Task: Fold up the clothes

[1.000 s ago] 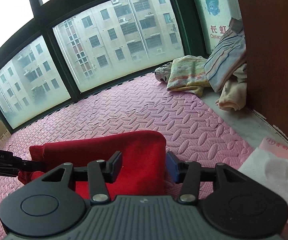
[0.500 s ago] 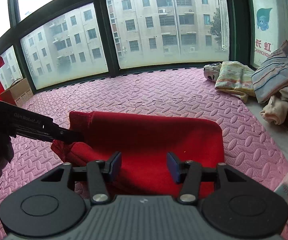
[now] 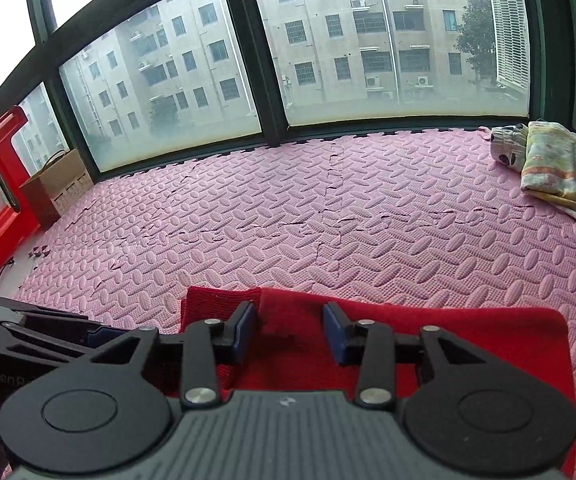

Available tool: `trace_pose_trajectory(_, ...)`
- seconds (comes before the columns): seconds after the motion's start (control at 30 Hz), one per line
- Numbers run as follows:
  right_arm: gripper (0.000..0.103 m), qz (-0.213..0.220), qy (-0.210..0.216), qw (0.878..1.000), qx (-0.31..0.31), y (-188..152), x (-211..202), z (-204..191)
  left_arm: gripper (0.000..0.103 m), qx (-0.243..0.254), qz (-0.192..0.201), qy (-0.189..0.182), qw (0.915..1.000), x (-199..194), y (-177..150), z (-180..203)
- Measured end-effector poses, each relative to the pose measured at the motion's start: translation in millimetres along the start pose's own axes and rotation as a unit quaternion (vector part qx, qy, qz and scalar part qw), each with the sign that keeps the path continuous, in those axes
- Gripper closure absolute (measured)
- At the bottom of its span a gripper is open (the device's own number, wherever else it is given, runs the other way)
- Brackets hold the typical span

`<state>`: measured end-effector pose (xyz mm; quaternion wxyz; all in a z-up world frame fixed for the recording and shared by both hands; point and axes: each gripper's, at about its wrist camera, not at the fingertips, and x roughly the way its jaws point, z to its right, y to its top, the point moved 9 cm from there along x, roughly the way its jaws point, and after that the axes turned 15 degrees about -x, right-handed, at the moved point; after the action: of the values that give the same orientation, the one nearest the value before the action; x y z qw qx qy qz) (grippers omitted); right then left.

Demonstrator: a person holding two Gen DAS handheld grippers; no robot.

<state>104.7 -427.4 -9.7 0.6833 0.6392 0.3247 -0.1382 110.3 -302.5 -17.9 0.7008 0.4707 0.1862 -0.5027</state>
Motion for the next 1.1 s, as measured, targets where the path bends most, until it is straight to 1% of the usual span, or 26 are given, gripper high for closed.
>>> trace_pose_trajectory(0.1,0.064,-0.012,0.009,1.0,0.019,-4,13,5,0.045,-0.011,-0.003,-0.003,0.9999,5,1,-8)
trace_pose_trajectory(0.23,0.064,-0.01,0.005,1.0,-0.001,-7,24,3,0.043,-0.021,-0.007,-0.009,0.9997,10,2,-15)
trace_pose_trajectory(0.3,0.064,-0.01,0.005,1.0,-0.002,-7,25,2,0.039,-0.028,-0.009,-0.01,0.9995,13,3,-18)
trace_pose_trajectory(0.37,0.064,-0.008,0.007,1.0,-0.004,-5,23,1,0.038,-0.036,-0.013,-0.012,0.9992,15,4,-21)
trace_pose_trajectory(0.53,0.064,0.015,0.0,1.0,-0.008,2,-6,1,0.037,-0.037,-0.012,-0.016,0.9991,9,3,-17)
trace_pose_trajectory(0.7,0.063,0.027,-0.036,0.999,-0.024,-4,-45,4,0.038,-0.035,-0.005,-0.012,0.9993,1,2,-12)
trace_pose_trajectory(0.73,0.062,0.026,-0.041,0.999,-0.024,-8,-51,4,0.038,-0.036,-0.004,-0.012,0.9993,-1,2,-11)
trace_pose_trajectory(0.77,0.056,0.024,-0.045,0.998,-0.025,-13,-56,4,0.038,-0.037,-0.003,-0.011,0.9993,-2,2,-11)
trace_pose_trajectory(0.8,0.052,0.023,-0.05,0.998,-0.026,-17,-60,3,0.038,-0.037,-0.001,-0.011,0.9993,-4,2,-10)
trace_pose_trajectory(0.9,0.051,0.018,-0.065,0.997,-0.028,-34,-77,2,0.038,-0.033,0.004,-0.011,0.9994,-9,1,-6)
trace_pose_trajectory(0.97,0.051,0.022,-0.075,0.997,-0.012,-46,-86,3,0.037,-0.029,0.007,-0.009,0.9995,-11,-1,-5)
trace_pose_trajectory(1.0,0.051,0.023,-0.078,0.997,-0.003,-51,-89,3,0.036,-0.028,0.008,-0.006,0.9995,-11,-1,-5)
trace_pose_trajectory(1.1,0.051,0.019,-0.097,0.995,-0.001,-68,-88,2,0.035,-0.026,0.01,-0.002,0.9996,-12,-2,-5)
